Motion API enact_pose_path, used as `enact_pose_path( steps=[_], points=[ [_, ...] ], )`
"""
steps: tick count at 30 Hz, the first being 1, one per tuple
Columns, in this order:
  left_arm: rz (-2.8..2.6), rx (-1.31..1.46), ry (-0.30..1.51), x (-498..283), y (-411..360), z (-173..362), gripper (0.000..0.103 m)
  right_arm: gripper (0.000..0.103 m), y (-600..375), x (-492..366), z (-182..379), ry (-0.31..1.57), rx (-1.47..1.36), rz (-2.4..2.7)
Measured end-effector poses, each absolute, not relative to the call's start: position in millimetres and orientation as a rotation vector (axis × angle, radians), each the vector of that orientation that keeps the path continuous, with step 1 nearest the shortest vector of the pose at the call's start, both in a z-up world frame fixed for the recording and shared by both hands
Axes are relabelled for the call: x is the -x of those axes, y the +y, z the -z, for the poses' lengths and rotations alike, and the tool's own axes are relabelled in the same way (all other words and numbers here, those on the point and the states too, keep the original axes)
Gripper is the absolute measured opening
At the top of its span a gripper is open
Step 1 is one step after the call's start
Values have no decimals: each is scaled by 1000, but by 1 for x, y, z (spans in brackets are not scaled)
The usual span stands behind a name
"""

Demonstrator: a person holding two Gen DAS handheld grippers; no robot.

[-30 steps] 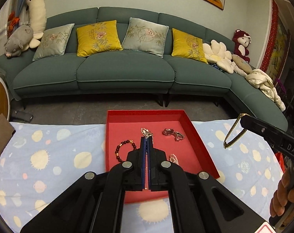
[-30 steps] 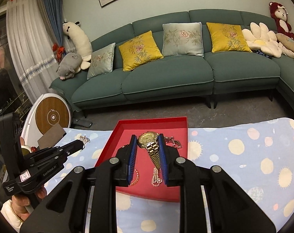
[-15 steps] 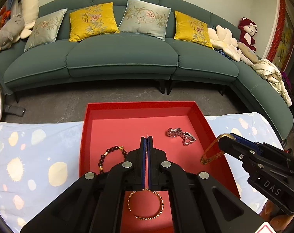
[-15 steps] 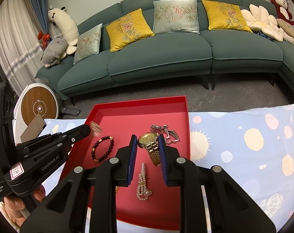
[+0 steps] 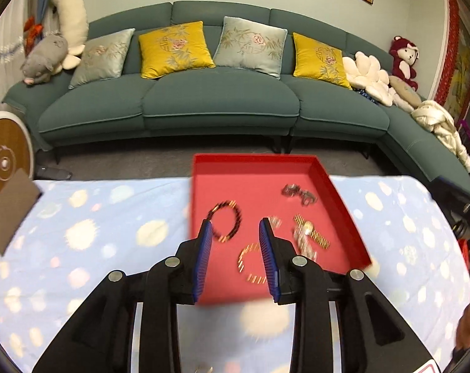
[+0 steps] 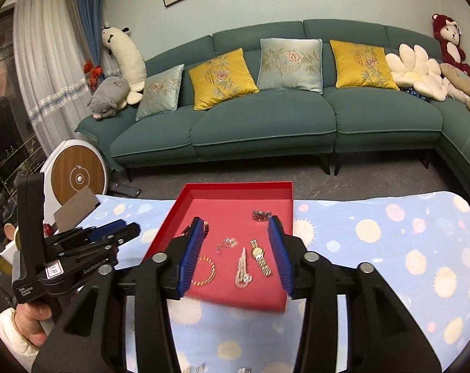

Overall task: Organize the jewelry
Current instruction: 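Open the right gripper to drop the gold watch into the red box, then lower the left gripper onto the gold hoop earring and close on it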

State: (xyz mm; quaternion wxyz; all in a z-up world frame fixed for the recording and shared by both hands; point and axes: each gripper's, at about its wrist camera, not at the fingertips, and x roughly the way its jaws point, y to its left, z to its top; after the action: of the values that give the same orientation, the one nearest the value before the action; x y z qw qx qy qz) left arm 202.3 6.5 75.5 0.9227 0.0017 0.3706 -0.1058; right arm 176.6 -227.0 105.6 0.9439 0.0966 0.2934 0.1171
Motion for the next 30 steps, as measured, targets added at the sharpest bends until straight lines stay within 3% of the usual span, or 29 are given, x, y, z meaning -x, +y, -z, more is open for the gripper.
enact_pose_path(
  steps=[3, 6, 17, 30],
  points=[
    [212, -11, 773, -159, 26, -75, 42, 46, -231, -138, -108, 603, -204, -258],
    [206, 16, 797, -121, 45, -61, 46, 46, -232, -101, -91, 643, -184, -233],
    [204, 103, 871, -80, 68, 1, 46, 46, -222, -68, -6, 813, -161, -176],
    [245, 20, 926, -94, 48, 43, 46, 46, -208, -69, 21, 887, -152, -225]
  ],
)
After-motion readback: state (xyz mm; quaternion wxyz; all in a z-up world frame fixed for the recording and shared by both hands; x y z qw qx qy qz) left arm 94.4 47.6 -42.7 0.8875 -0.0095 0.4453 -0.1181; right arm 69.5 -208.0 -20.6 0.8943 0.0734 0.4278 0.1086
